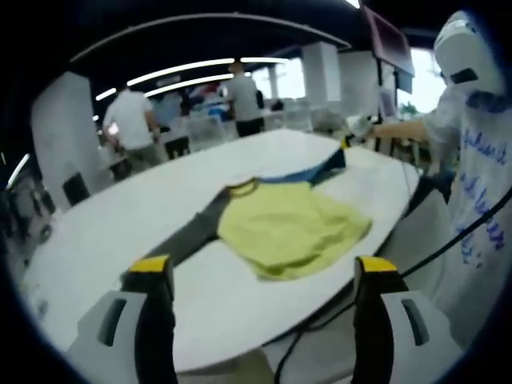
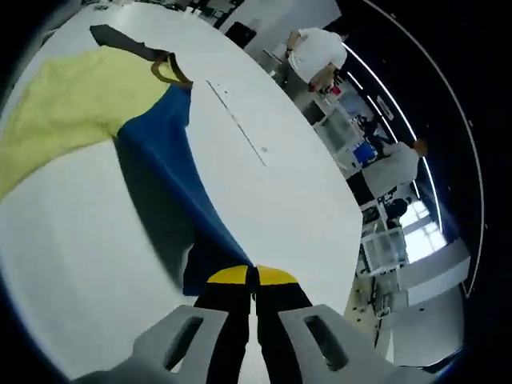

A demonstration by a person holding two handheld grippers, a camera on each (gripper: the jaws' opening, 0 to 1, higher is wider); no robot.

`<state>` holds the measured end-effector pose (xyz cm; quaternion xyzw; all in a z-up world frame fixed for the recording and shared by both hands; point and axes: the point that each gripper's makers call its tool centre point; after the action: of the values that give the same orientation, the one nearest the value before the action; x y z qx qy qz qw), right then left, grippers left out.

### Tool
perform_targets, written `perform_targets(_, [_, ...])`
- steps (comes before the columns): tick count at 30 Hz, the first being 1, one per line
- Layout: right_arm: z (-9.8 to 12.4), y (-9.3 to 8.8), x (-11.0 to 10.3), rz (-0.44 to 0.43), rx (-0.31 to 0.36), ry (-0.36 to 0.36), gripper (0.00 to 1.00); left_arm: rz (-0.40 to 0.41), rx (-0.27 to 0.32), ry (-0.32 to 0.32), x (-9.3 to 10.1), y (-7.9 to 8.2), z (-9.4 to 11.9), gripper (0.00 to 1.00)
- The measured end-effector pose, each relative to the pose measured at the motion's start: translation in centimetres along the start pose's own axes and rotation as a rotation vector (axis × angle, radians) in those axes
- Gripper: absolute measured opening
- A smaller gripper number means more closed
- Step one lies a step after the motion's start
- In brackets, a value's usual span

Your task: Fold the garment on the visible template until the final outline fits inside the template.

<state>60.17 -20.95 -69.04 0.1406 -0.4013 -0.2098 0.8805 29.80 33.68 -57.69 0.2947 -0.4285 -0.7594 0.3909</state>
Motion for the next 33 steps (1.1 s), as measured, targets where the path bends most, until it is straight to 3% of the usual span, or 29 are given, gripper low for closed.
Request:
perform_targets(4, [0.0, -0.1, -0.8, -0.006, 0.019, 0.031, 0.02, 0.006, -0.009, -0.002, 0.2, -0.3, 0.0, 0.89])
perform_targets(15, [1.2, 0.6, -6.5, -0.142, 0.087, 0.186, 0.02, -0.008, -0.020, -0.029, 0.5, -0.2, -0.4, 0.86])
perform_targets(26, [1.0, -0.9, -10.2, -0.227, 0.034, 0.307, 0.02, -0.010, -0.026, -0.034, 0.5, -0.3, -0.4, 0.85])
perform_targets(33, [0.6, -3.0, -9.7, -0.240, -0.018, 0.297, 0.01, -0.006, -0.034, -0.030, 0.5, -0.4, -0.5, 0.85])
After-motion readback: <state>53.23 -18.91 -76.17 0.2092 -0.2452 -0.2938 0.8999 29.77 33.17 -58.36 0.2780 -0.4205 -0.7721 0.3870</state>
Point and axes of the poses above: the point that each gripper's makers call its tool centre point, and the gripper's own axes: z roughly backward along the fingers, x roughly to its right, y roughly out of its top
